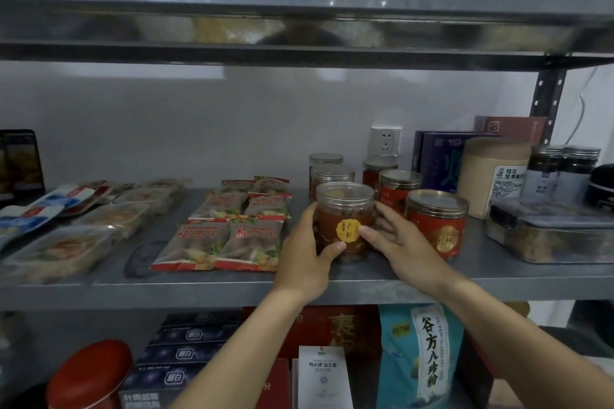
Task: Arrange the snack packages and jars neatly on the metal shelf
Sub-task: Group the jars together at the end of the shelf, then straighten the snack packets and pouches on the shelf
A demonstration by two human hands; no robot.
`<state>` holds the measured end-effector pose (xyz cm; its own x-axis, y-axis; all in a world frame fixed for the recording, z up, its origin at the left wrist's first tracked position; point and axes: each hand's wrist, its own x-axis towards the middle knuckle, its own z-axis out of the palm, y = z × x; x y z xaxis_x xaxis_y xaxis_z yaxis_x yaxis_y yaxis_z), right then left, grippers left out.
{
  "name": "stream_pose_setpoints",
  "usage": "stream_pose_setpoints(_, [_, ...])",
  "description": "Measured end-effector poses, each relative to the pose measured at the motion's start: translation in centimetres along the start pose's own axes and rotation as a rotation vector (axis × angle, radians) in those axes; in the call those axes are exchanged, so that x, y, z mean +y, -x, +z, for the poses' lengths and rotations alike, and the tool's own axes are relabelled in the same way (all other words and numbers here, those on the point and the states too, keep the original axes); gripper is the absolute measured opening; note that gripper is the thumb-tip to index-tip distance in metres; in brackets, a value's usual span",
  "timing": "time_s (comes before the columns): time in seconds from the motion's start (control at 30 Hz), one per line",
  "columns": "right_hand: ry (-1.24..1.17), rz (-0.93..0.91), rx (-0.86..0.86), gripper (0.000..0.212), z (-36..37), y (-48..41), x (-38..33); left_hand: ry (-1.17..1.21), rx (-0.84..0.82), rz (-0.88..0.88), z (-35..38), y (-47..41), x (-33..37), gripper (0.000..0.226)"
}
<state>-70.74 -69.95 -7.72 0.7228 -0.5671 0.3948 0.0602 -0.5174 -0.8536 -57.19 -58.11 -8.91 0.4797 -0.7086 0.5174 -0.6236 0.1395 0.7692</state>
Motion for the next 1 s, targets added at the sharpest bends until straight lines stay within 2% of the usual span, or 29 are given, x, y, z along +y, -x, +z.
stream_pose_setpoints(0.13, [-0.015, 0.0, -0.001, 0.069, -0.1, 0.0, 0.1, -0.007, -0.003, -0.016, 0.1, 0.0, 0.0, 0.069])
stream_pose_setpoints(0.33, [-0.006, -0.013, -0.023, 0.064, -0.1, 0.2, 0.0, -0.008, -0.021, -0.051, -0.1, 0.2, 0.7, 0.069])
stream_pose_setpoints(0.43, [0.101, -0.056, 0.123, 0.069, 0.5, 1.0, -0.2, -0.028, -0.02, -0.061, -0.4, 0.5, 1.8, 0.068])
stream_pose_setpoints(0.5, [0.23, -0.2, 0.338, 0.062, 1.2, 2.2, -0.6, -0.075, 0.0, -0.043, -0.9, 0.8, 2.7, 0.07])
stream_pose_setpoints(0.57, [0.408, -0.48, 0.481, 0.048, 1.8, 3.1, -1.5, -0.107, 0.029, -0.006, -2.0, 1.1, 3.7, 0.067])
stream_pose_setpoints(0.63, [0.529, -0.746, 0.452, 0.037, 2.8, 3.3, -2.6, -0.113, 0.075, 0.075, -3.5, 1.3, 4.1, 0.054])
stream_pose_setpoints(0.67, [0.555, -0.806, 0.407, 0.034, 3.7, 3.2, -3.3, -0.151, 0.101, 0.113, -4.4, 1.4, 4.1, 0.046])
stream_pose_setpoints(0.73, [0.581, -0.749, 0.3, 0.036, 5.8, 2.7, -4.9, -0.307, 0.132, 0.16, -6.7, 1.3, 3.7, 0.038])
stream_pose_setpoints(0.8, [0.599, -0.577, 0.156, 0.043, 8.0, 1.9, -6.2, -0.468, 0.122, 0.164, -9.3, 0.9, 2.2, 0.035])
stream_pose_setpoints(0.9, [0.637, -0.309, -0.061, 0.055, 10.7, -0.4, -6.8, -0.741, 0.023, 0.041, -13.2, -0.1, -2.1, 0.047])
stream_pose_setpoints(1.0, [0.688, -0.15, -0.177, 0.061, 12.2, -2.6, -6.5, -0.839, -0.11, -0.089, -16.0, -0.2, -5.3, 0.057])
